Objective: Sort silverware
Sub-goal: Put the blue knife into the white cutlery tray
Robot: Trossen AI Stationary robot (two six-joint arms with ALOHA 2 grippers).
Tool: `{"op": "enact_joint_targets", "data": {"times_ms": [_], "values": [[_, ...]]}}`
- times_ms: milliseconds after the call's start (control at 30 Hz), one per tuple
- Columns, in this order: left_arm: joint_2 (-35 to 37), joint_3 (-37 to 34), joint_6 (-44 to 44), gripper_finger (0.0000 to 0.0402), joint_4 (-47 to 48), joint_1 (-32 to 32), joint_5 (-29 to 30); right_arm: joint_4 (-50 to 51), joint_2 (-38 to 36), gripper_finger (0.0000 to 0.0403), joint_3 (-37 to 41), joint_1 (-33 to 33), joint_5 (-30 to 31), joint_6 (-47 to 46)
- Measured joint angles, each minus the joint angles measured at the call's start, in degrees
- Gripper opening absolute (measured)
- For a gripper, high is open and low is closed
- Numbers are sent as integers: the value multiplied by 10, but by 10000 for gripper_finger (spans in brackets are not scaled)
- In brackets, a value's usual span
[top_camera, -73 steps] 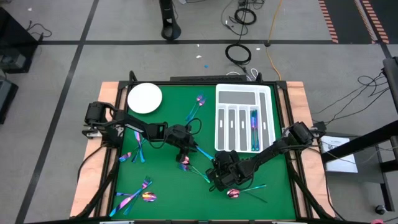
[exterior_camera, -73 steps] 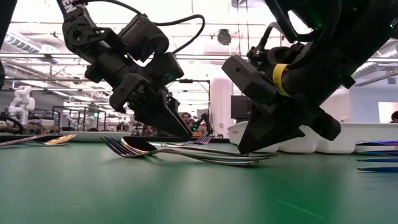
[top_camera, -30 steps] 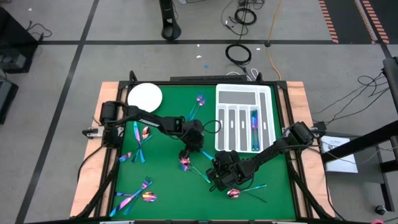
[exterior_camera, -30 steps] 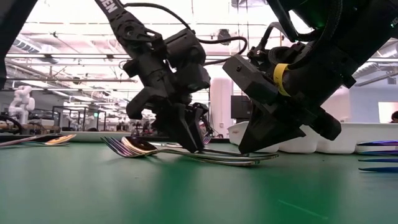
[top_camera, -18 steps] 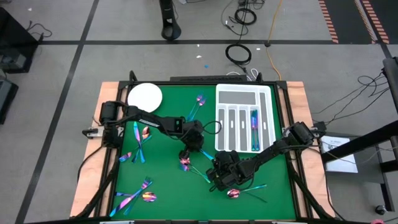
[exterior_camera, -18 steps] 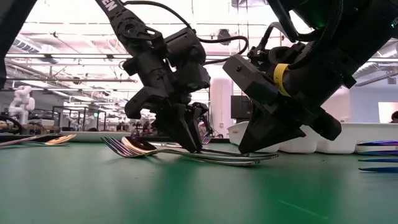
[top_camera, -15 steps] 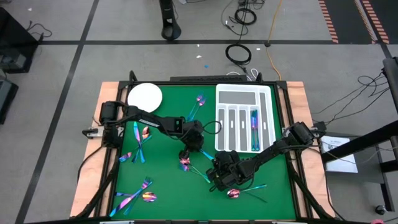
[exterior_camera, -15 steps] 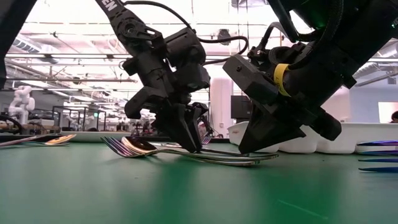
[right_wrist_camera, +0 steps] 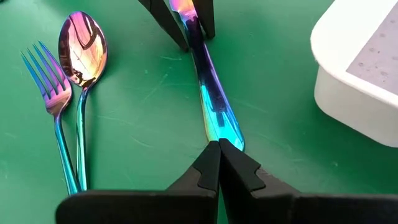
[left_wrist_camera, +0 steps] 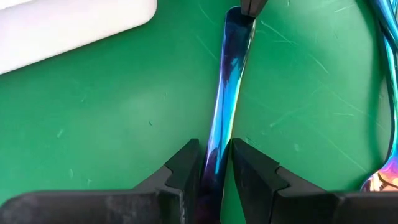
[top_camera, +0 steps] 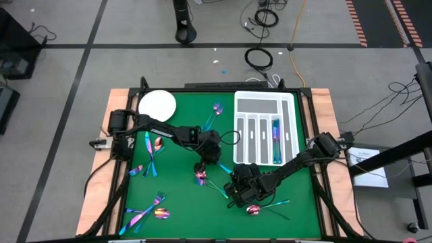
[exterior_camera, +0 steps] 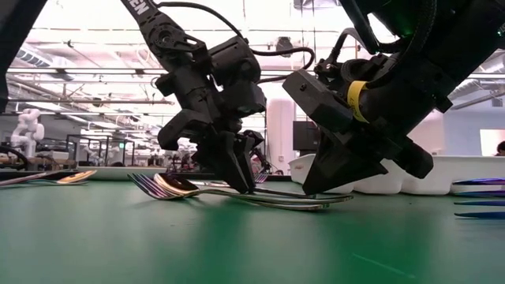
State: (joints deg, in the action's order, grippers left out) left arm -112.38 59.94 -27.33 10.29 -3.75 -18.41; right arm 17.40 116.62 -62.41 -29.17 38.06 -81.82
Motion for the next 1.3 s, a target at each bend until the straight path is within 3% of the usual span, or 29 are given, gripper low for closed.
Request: {"op": "enact_joint_targets", "data": {"times_ms": [233, 500, 767, 1167, 1300], "values": [[0, 4, 0, 89, 1, 0, 0, 0, 0, 0, 0, 0, 0, 0], [0, 4, -4, 42, 3, 0, -2, 2, 0, 0, 0, 0, 3, 0], [7, 4, 0, 55, 2, -1, -10, 1, -4, 0, 1, -2, 10, 16], [63, 2, 0, 57, 25, -1, 1, 6, -80, 0, 2, -43, 136, 114], [72, 2, 0, 58, 26, 0, 0, 2, -104, 0, 1, -53, 151, 150]]}}
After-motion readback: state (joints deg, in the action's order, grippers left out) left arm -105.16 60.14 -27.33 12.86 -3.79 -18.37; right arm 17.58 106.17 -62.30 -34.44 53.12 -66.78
